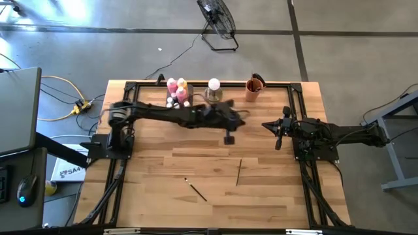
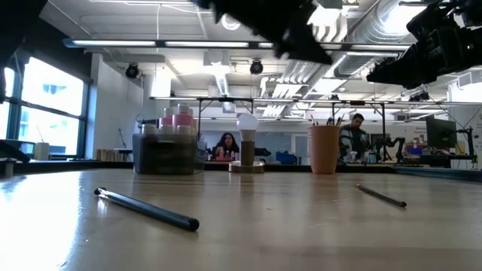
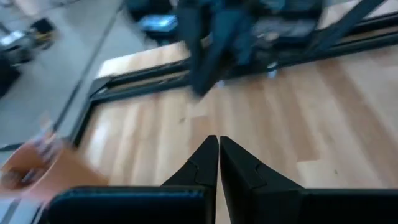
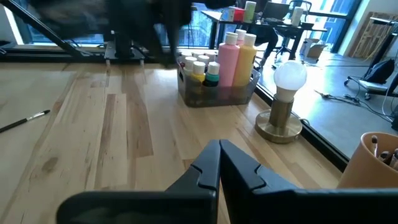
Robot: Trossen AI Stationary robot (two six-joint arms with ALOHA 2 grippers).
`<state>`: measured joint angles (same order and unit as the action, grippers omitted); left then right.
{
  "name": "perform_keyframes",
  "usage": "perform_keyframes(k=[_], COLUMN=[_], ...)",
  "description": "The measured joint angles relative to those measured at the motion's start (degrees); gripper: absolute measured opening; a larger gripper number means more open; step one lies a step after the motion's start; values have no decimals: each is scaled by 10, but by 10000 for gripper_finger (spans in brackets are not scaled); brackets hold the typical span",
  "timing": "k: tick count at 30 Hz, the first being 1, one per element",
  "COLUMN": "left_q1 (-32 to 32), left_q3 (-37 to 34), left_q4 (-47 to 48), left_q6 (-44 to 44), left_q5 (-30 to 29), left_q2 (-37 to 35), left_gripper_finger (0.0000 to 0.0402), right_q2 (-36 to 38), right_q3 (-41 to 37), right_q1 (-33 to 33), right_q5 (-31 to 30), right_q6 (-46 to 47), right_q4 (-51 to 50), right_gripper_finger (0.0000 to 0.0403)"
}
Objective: Pick & Place Paint Supplies
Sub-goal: Put the orange paintbrush into the orange cup
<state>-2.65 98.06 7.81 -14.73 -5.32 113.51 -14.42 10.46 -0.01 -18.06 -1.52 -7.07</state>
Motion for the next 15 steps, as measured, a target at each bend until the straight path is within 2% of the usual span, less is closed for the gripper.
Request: perform_keyframes(k=[3, 9, 15], left_q1=[-13, -30, -30], left_q3=[-132, -399, -594], left_q4=[-106, -323, -381], left_q6=[0, 7, -43], left_q5=[3, 8, 21], left_q2=[-63, -233, -424], left_gripper_finger=[12, 12, 12], right_q2=[0, 0, 0], right_q3=[0, 0, 0], right_q1=[0, 0, 0], right_q5=[0, -3, -7], right_q6=[0, -1, 4], right_q4=[1, 5, 13], right_gripper_finger=[3, 3, 3])
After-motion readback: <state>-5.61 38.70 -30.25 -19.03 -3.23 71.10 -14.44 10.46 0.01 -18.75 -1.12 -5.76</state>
